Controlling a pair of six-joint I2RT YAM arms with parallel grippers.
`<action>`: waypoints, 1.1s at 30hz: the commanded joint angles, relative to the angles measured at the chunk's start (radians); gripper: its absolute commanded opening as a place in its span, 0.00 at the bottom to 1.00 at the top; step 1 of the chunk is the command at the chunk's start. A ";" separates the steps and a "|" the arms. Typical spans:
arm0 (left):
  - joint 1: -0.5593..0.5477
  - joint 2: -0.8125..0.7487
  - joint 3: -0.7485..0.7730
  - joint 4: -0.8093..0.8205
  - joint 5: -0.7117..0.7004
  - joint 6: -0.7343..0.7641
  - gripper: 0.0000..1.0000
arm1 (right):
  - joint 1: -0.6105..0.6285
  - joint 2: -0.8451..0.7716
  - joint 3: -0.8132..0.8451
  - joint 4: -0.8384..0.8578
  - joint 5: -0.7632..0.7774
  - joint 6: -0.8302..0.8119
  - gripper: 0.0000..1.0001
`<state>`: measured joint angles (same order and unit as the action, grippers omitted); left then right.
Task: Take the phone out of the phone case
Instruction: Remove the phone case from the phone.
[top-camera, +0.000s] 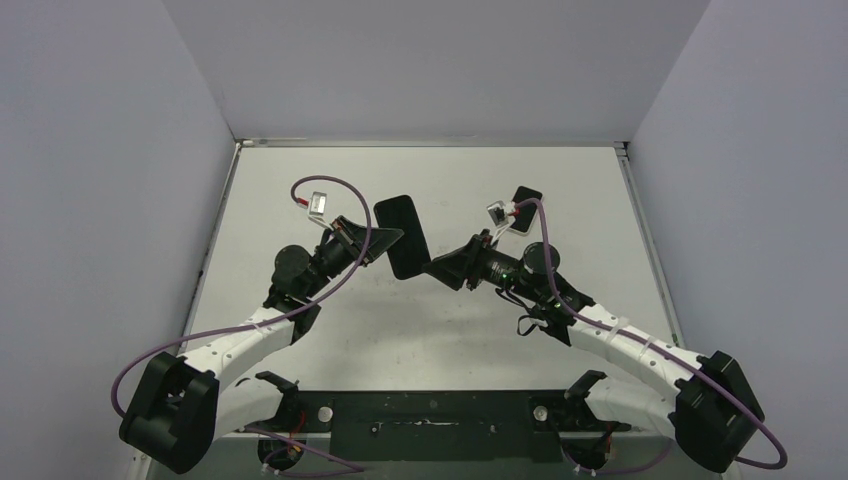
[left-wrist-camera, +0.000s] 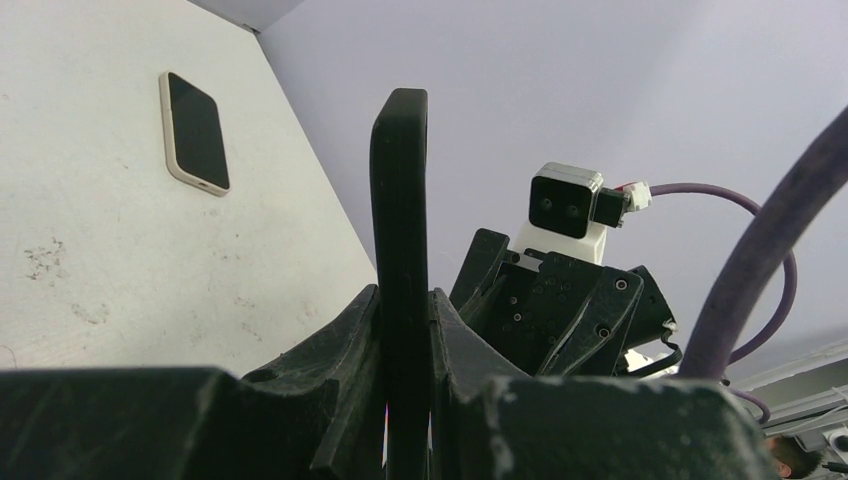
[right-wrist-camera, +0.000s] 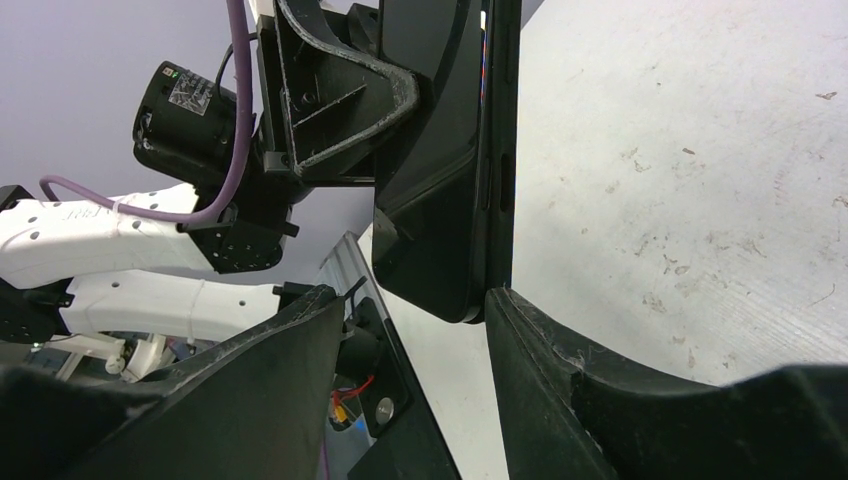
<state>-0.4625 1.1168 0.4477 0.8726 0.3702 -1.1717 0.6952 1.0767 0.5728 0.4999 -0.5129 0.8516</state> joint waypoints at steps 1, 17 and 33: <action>0.001 -0.010 0.049 0.089 -0.006 0.029 0.00 | 0.013 0.010 0.026 0.083 -0.045 0.017 0.54; -0.014 -0.011 0.038 0.150 0.002 -0.037 0.00 | 0.021 0.075 0.013 0.131 -0.071 0.036 0.54; -0.080 -0.011 -0.013 0.240 -0.027 -0.117 0.00 | 0.020 0.140 0.014 0.319 -0.105 0.100 0.51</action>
<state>-0.4755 1.1168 0.4328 0.9531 0.2890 -1.2045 0.6945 1.1893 0.5724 0.6601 -0.5659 0.9115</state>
